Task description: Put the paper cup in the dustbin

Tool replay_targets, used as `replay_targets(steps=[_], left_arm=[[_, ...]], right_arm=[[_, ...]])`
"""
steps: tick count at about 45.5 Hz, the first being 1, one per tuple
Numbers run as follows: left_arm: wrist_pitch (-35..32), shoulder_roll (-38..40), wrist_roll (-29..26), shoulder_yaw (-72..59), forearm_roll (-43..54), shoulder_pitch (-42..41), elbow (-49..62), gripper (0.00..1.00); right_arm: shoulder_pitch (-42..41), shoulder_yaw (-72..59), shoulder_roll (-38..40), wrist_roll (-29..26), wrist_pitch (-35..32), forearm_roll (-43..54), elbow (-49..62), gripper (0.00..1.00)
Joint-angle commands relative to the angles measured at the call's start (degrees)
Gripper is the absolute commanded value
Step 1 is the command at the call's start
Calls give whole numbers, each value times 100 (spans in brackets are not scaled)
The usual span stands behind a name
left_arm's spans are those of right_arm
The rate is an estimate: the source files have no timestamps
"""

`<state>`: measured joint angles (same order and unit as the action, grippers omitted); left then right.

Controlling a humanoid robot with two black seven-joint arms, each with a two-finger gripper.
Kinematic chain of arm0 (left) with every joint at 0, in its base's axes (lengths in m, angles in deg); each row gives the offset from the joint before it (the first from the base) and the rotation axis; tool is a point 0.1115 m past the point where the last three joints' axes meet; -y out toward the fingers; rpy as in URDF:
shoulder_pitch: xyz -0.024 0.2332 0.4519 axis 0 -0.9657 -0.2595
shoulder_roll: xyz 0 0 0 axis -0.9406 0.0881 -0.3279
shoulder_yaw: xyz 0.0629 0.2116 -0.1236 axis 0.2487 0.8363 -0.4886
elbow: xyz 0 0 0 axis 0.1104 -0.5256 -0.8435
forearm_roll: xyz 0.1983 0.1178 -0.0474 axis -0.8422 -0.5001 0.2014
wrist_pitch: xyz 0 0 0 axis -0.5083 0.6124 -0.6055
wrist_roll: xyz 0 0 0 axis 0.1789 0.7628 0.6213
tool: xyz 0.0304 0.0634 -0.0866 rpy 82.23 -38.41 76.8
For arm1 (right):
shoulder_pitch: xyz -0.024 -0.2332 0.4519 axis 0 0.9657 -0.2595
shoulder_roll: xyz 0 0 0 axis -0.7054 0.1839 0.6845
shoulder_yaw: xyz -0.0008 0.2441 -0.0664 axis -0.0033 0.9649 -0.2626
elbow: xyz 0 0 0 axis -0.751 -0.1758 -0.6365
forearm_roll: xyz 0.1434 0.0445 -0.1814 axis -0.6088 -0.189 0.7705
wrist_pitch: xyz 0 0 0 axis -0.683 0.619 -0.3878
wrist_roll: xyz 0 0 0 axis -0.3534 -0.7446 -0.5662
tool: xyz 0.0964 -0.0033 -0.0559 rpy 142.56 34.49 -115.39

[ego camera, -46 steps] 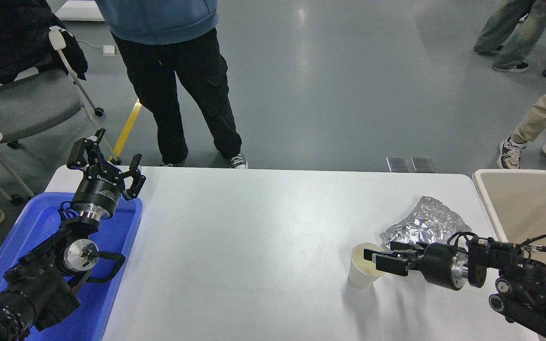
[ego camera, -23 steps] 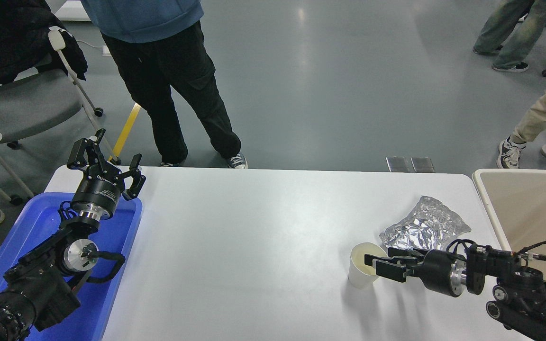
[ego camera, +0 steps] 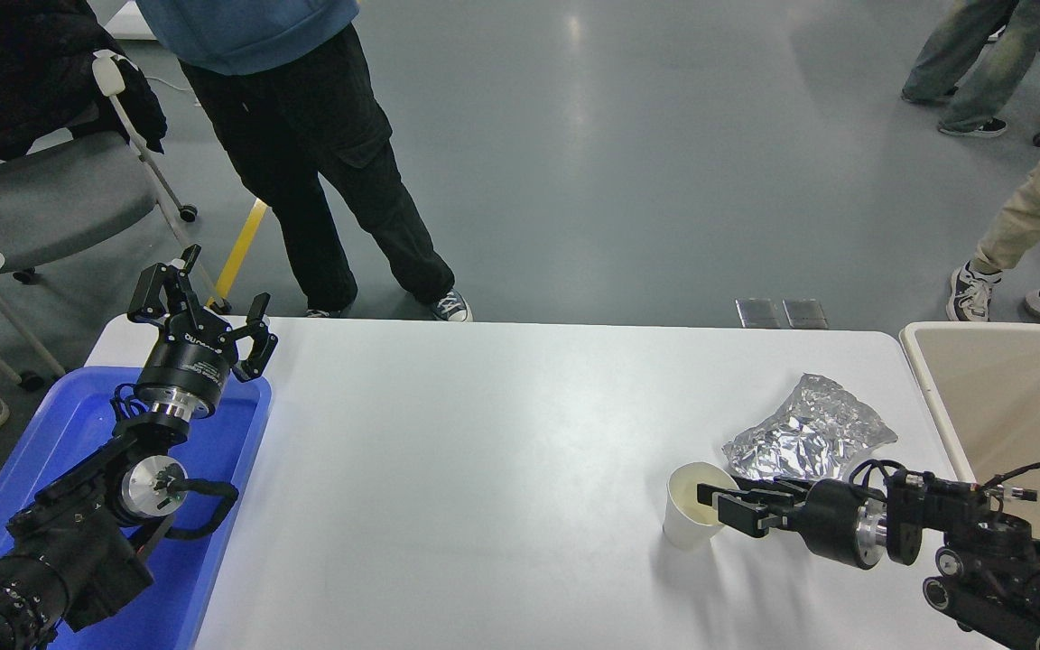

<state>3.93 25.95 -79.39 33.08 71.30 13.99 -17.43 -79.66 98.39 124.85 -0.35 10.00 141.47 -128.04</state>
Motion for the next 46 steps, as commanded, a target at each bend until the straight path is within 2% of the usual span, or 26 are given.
replay_targets(steps=[1, 16, 25, 33, 46], left_arm=[[0, 0, 0, -1, 0, 0, 0, 100], [0, 0, 0, -1, 0, 0, 0, 100], [0, 0, 0, 8, 0, 0, 0, 100], [0, 0, 0, -1, 0, 0, 0, 100], [0, 0, 0, -1, 0, 0, 0, 100]], right_arm=[[-63, -164, 4, 3, -12, 12, 17, 0], [-107, -155, 74, 11, -21, -59, -36, 0], [-248, -138, 443, 152, -38, -103, -185, 0], [-432, -155, 1023, 231, -65, -348, -642, 0], [-888, -155, 2472, 266, -390, -858, -1985, 0]])
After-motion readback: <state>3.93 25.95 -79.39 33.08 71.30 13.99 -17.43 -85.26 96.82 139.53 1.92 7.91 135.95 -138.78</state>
